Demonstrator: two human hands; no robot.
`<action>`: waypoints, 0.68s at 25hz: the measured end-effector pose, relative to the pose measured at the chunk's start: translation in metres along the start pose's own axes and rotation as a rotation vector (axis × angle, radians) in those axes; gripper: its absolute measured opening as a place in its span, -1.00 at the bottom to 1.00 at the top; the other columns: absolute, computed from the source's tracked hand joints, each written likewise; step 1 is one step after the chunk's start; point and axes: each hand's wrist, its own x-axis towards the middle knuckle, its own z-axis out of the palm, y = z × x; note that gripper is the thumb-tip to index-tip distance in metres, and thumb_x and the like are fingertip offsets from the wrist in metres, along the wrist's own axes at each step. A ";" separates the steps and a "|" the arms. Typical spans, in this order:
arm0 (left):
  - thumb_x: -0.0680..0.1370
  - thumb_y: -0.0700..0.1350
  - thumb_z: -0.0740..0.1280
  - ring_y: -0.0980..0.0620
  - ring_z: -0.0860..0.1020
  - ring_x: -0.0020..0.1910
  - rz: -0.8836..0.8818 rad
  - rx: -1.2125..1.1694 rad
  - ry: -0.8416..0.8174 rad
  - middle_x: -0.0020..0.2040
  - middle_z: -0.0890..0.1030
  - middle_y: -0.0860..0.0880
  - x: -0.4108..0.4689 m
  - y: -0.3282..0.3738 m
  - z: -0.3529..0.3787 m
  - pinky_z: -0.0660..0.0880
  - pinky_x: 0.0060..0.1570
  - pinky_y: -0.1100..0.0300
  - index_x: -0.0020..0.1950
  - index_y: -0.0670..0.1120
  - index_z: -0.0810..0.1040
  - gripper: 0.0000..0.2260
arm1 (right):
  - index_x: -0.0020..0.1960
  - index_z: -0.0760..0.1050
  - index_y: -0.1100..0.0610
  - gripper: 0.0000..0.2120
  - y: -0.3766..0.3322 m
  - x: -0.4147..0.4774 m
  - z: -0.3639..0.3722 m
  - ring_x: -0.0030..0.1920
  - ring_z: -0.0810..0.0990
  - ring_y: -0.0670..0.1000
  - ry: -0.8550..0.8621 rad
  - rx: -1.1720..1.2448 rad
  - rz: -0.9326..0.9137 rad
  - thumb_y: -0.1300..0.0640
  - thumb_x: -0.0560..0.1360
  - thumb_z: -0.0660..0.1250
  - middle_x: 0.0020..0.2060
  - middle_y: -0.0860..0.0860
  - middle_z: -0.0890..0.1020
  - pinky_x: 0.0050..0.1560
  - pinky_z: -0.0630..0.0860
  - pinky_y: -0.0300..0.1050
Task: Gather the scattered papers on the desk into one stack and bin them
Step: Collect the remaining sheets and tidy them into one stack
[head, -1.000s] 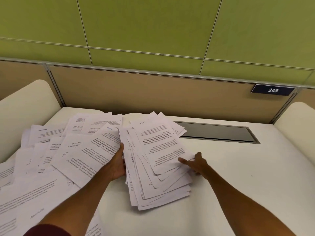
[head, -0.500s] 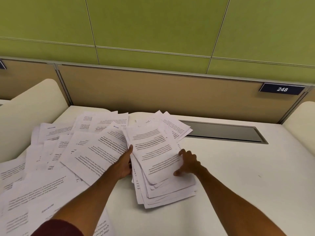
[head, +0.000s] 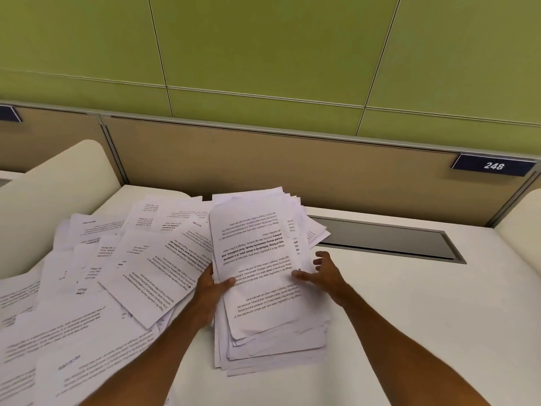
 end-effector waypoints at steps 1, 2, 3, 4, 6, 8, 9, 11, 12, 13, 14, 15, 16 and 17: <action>0.39 -0.41 0.42 0.05 0.64 0.01 0.036 -0.039 -0.044 0.18 0.61 -0.05 0.000 0.008 0.004 0.62 -0.16 0.22 0.27 -0.05 0.46 -0.48 | 0.37 0.34 0.16 -0.24 -0.009 0.000 -0.004 0.21 0.59 0.07 -0.085 0.146 -0.073 0.10 0.28 0.61 0.27 0.07 0.55 0.24 0.53 0.03; 0.37 -0.38 0.44 0.01 0.66 0.02 0.080 -0.057 -0.084 0.14 0.65 -0.04 0.001 0.020 0.009 0.63 -0.16 0.19 0.24 -0.06 0.49 -0.51 | 0.33 0.42 0.15 -0.35 -0.017 0.002 -0.009 0.16 0.64 0.07 -0.154 0.243 -0.163 0.18 0.31 0.59 0.21 0.06 0.62 0.17 0.58 0.03; 0.36 -0.34 0.45 -0.01 0.67 0.02 0.131 -0.049 -0.108 0.10 0.68 -0.01 0.002 0.035 0.015 0.63 -0.16 0.17 0.20 -0.04 0.51 -0.54 | 0.27 0.51 0.14 -0.46 -0.027 0.003 -0.015 0.11 0.68 0.07 -0.184 0.301 -0.254 0.23 0.33 0.57 0.14 0.06 0.68 0.07 0.63 -0.01; 0.37 -0.31 0.46 -0.01 0.67 0.04 0.187 -0.021 -0.118 0.07 0.69 0.03 0.003 0.051 0.023 0.62 -0.15 0.16 0.17 0.00 0.53 -0.58 | 0.19 0.58 0.14 -0.55 -0.040 0.004 -0.021 0.05 0.70 0.09 -0.168 0.333 -0.323 0.25 0.33 0.56 0.07 0.05 0.71 -0.04 0.65 -0.08; 0.42 -0.28 0.45 0.08 0.66 0.04 0.302 0.053 -0.113 0.04 0.69 0.13 0.006 0.081 0.038 0.61 -0.15 0.22 0.12 0.08 0.54 -0.63 | 0.10 0.63 0.15 -0.63 -0.065 0.006 -0.035 -0.01 0.72 0.11 -0.079 0.382 -0.411 0.23 0.31 0.57 0.00 0.04 0.73 -0.14 0.64 -0.14; 0.44 -0.27 0.45 0.23 0.65 -0.01 0.381 0.111 -0.096 -0.01 0.67 0.25 0.009 0.103 0.051 0.59 -0.19 0.33 0.05 0.14 0.54 -0.65 | 0.11 0.63 0.16 -0.64 -0.079 0.011 -0.046 -0.02 0.72 0.09 -0.024 0.428 -0.475 0.23 0.33 0.57 0.01 0.04 0.73 -0.14 0.65 -0.11; 0.43 -0.26 0.46 0.27 0.64 -0.03 0.396 0.125 -0.086 -0.03 0.67 0.28 0.011 0.107 0.056 0.58 -0.21 0.35 0.03 0.17 0.54 -0.64 | 0.13 0.62 0.17 -0.62 -0.079 0.013 -0.049 -0.03 0.73 0.08 -0.016 0.436 -0.482 0.24 0.33 0.57 0.02 0.04 0.73 -0.14 0.66 -0.10; 0.37 -0.22 0.52 0.26 0.63 -0.03 0.387 0.191 -0.051 -0.03 0.66 0.27 0.008 0.101 0.061 0.60 -0.21 0.35 0.02 0.19 0.54 -0.62 | 0.16 0.59 0.14 -0.57 -0.067 0.013 -0.049 -0.03 0.72 0.03 -0.026 0.393 -0.436 0.21 0.32 0.58 0.02 0.00 0.72 -0.13 0.67 -0.10; 0.35 -0.19 0.54 0.23 0.62 -0.02 0.370 0.242 -0.027 -0.03 0.64 0.25 0.005 0.092 0.063 0.60 -0.19 0.36 0.05 0.18 0.52 -0.60 | 0.18 0.56 0.12 -0.55 -0.056 0.013 -0.047 -0.01 0.72 0.02 -0.050 0.345 -0.406 0.19 0.32 0.58 0.03 -0.01 0.72 -0.13 0.67 -0.12; 0.35 -0.18 0.55 0.21 0.60 -0.02 0.362 0.286 -0.004 -0.01 0.62 0.23 0.003 0.080 0.063 0.59 -0.21 0.40 0.08 0.15 0.50 -0.58 | 0.21 0.53 0.11 -0.54 -0.046 0.012 -0.043 0.01 0.70 0.01 -0.069 0.290 -0.386 0.17 0.35 0.56 0.04 -0.03 0.70 -0.14 0.67 -0.16; 0.37 -0.18 0.53 0.19 0.59 -0.03 0.374 0.329 0.020 0.00 0.58 0.23 0.000 0.072 0.064 0.57 -0.24 0.43 0.13 0.13 0.46 -0.56 | 0.21 0.51 0.10 -0.57 -0.038 0.012 -0.039 0.03 0.69 0.02 -0.062 0.246 -0.377 0.15 0.38 0.52 0.05 -0.03 0.68 -0.18 0.65 -0.22; 0.40 -0.19 0.51 0.19 0.58 -0.05 0.396 0.373 0.043 0.02 0.56 0.23 0.001 0.069 0.065 0.56 -0.25 0.43 0.18 0.10 0.43 -0.55 | 0.21 0.49 0.10 -0.61 -0.036 0.014 -0.037 0.04 0.68 0.03 -0.033 0.224 -0.378 0.14 0.42 0.49 0.06 -0.02 0.66 -0.21 0.64 -0.26; 0.42 -0.20 0.48 0.18 0.58 -0.06 0.399 0.411 0.067 0.05 0.56 0.20 0.006 0.072 0.068 0.57 -0.19 0.36 0.20 0.09 0.40 -0.55 | 0.20 0.49 0.11 -0.63 -0.038 0.017 -0.036 0.03 0.67 0.04 -0.001 0.216 -0.382 0.14 0.43 0.48 0.06 0.01 0.65 -0.21 0.65 -0.26; 0.44 -0.22 0.47 0.17 0.57 -0.04 0.374 0.436 0.093 0.09 0.56 0.15 0.014 0.078 0.071 0.57 -0.12 0.24 0.20 0.07 0.38 -0.56 | 0.20 0.49 0.12 -0.63 -0.043 0.022 -0.036 0.03 0.67 0.06 0.013 0.218 -0.378 0.14 0.44 0.48 0.08 0.03 0.65 -0.17 0.66 -0.21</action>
